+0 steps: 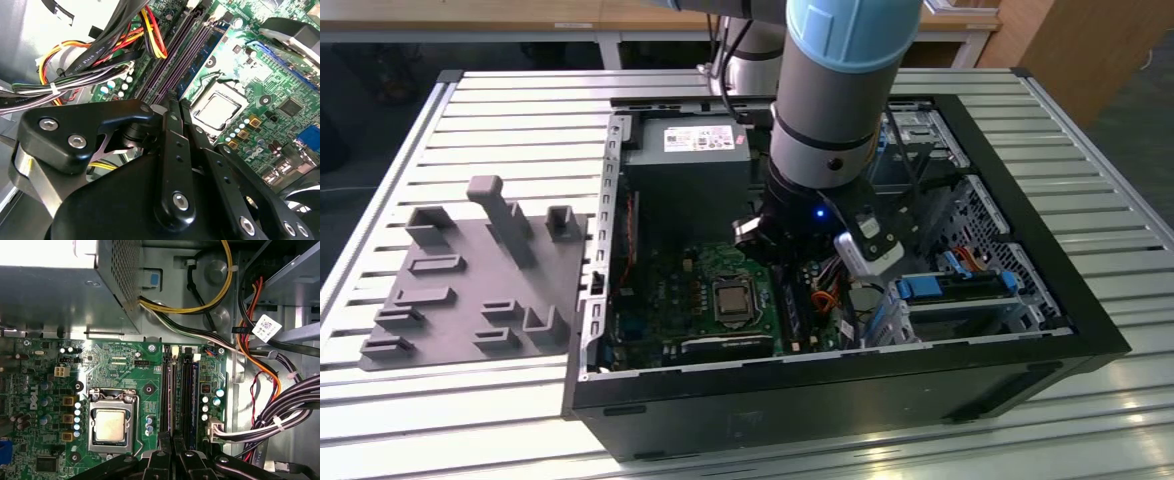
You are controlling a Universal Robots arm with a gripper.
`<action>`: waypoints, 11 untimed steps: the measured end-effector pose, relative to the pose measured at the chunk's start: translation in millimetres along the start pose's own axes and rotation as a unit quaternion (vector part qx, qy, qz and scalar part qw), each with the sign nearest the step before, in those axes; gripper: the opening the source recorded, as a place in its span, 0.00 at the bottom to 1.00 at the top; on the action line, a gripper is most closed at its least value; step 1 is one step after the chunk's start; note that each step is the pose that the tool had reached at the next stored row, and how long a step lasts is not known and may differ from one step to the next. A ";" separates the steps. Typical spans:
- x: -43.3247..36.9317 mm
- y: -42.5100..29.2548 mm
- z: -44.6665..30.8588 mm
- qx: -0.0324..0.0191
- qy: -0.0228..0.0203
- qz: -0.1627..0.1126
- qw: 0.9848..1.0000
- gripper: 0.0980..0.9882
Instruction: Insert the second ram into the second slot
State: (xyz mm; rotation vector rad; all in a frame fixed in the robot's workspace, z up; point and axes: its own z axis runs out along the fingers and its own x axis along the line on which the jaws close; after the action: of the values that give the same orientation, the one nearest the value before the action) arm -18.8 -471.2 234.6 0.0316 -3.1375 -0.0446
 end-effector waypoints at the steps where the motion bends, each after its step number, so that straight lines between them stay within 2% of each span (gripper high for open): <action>1: -0.1 0.0 0.5 0.000 0.000 0.000 1.000 0.04; 11: -1.2 0.1 4.7 0.000 0.001 0.000 1.000 0.04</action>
State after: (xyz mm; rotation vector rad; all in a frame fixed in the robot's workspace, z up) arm -17.6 -471.0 229.9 0.0317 -3.1363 -0.0445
